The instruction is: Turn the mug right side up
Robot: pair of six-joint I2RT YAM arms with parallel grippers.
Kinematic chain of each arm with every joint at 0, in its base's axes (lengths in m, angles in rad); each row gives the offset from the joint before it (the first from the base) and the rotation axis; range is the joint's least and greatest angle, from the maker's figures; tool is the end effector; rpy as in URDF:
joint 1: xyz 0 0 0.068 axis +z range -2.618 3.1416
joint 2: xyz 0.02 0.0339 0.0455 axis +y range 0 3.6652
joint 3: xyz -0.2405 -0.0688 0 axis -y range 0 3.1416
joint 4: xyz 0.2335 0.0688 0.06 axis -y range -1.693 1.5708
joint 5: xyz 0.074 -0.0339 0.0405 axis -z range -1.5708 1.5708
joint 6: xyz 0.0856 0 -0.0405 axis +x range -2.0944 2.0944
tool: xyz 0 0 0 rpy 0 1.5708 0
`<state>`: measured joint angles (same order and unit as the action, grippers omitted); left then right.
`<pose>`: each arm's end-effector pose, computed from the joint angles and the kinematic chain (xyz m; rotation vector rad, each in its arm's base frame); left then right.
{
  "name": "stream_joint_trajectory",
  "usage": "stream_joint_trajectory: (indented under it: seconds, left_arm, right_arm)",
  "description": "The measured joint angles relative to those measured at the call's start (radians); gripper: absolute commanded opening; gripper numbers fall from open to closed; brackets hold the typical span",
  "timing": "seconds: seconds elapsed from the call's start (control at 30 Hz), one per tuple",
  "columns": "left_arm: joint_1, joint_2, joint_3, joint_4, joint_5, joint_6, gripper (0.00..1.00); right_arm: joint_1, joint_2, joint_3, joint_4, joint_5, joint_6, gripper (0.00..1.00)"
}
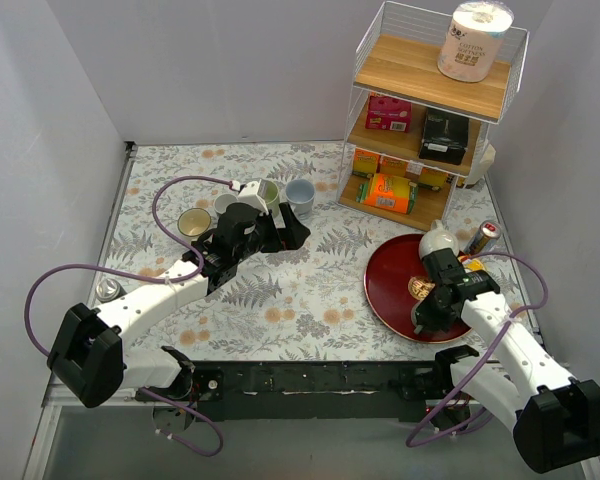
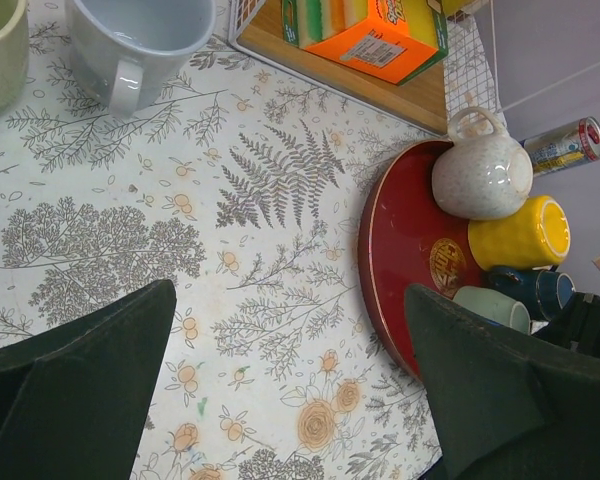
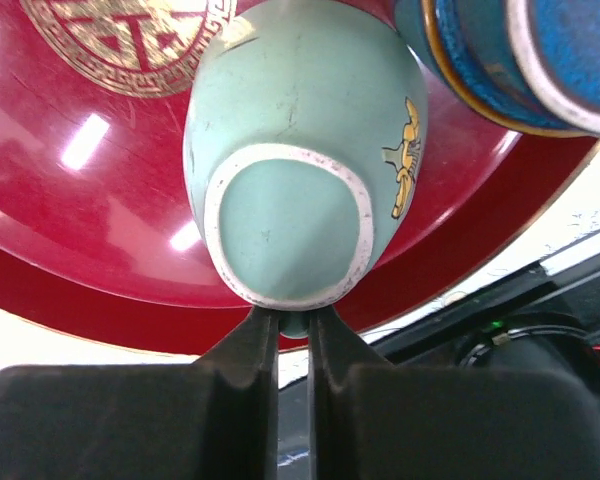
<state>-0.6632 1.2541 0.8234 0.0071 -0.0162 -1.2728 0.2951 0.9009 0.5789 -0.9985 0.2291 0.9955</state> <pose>0.2592 -0.2007 0.2335 -0.6758 2.1094 -1.1686 0.1493 0.0251 0.1326 1.0004 2.6206 -0.0456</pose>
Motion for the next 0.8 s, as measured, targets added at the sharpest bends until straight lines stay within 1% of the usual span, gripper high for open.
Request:
stream_joint_trajectory:
  seconds: [0.23,0.33,0.47,0.57,0.6,0.63,0.67,0.8]
  left_arm:
    - [0.0,-0.021,-0.005,-0.016,0.01,-0.016,0.98]
    - [0.0,-0.032,-0.005,-0.026,0.039,-0.03,0.98]
    - [0.0,-0.037,-0.005,-0.03,0.101,-0.065,0.98]
    - [0.0,-0.037,-0.004,-0.03,0.168,-0.098,0.98]
    - [0.0,-0.037,-0.003,-0.025,0.19,-0.109,0.98]
    - [0.0,-0.036,-0.002,-0.005,0.242,-0.13,0.98]
    - [0.0,-0.035,-0.001,0.003,0.257,-0.137,0.98]
    - [0.0,-0.02,0.013,0.114,0.404,-0.198,0.98]
  right_arm:
    - [0.0,-0.015,0.001,0.037,-0.021,-0.023,0.01]
    - [0.0,-0.026,0.024,0.036,-0.067,-0.039,0.01]
    - [0.0,-0.043,0.117,0.084,-0.172,-0.06,0.01]
    - [0.0,-0.064,0.176,0.174,-0.26,-0.06,0.01]
    - [0.0,-0.074,0.188,0.218,-0.293,-0.06,0.01]
    - [0.0,-0.085,0.195,0.267,-0.327,-0.058,0.01]
    - [0.0,-0.094,0.198,0.314,-0.36,-0.053,0.01]
    - [0.0,-0.109,0.198,0.541,-0.486,-0.02,0.01]
